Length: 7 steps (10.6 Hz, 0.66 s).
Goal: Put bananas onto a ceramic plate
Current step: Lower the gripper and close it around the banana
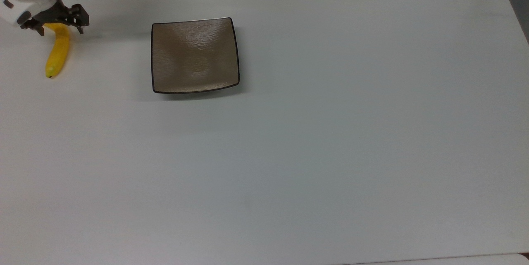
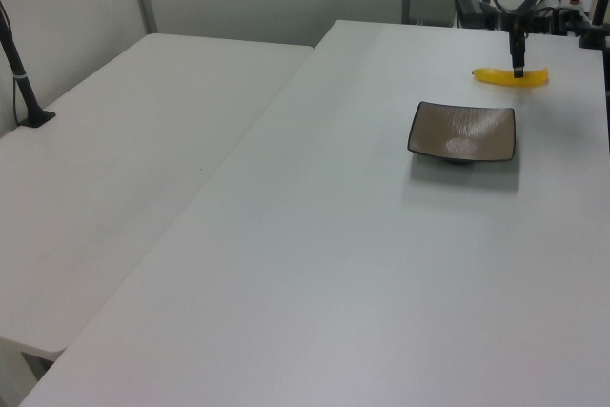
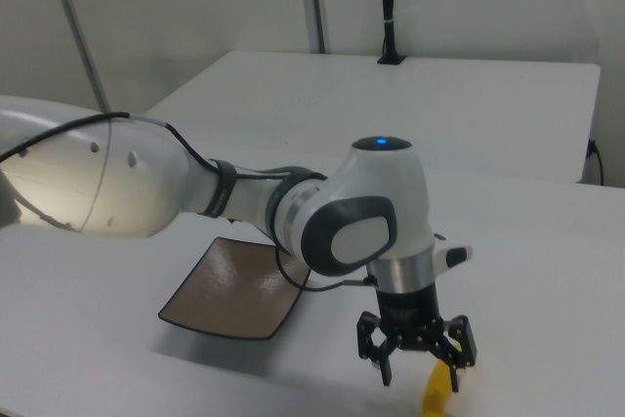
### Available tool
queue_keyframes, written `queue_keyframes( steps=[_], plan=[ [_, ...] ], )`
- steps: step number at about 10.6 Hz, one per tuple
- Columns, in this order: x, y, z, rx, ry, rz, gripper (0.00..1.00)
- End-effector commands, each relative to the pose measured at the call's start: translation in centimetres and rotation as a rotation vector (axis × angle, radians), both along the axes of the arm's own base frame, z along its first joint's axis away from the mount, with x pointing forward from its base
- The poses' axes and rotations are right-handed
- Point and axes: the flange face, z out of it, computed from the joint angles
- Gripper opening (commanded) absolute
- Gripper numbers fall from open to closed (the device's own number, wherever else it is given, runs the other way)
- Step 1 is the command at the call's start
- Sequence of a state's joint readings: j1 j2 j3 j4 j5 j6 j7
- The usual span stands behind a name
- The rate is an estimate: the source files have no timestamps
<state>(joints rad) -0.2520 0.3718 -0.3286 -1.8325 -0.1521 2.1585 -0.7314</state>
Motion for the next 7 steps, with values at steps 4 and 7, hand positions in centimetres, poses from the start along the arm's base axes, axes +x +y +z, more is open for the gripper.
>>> queue_keyframes(
  steps=[4, 7],
  plan=[
    [0.2, -0.8, -4.9, -0.01, 0.034, 0.031, 0.85],
    [0.2, -0.5, -5.1, -0.002, 0.042, 0.052, 0.15]
  ],
)
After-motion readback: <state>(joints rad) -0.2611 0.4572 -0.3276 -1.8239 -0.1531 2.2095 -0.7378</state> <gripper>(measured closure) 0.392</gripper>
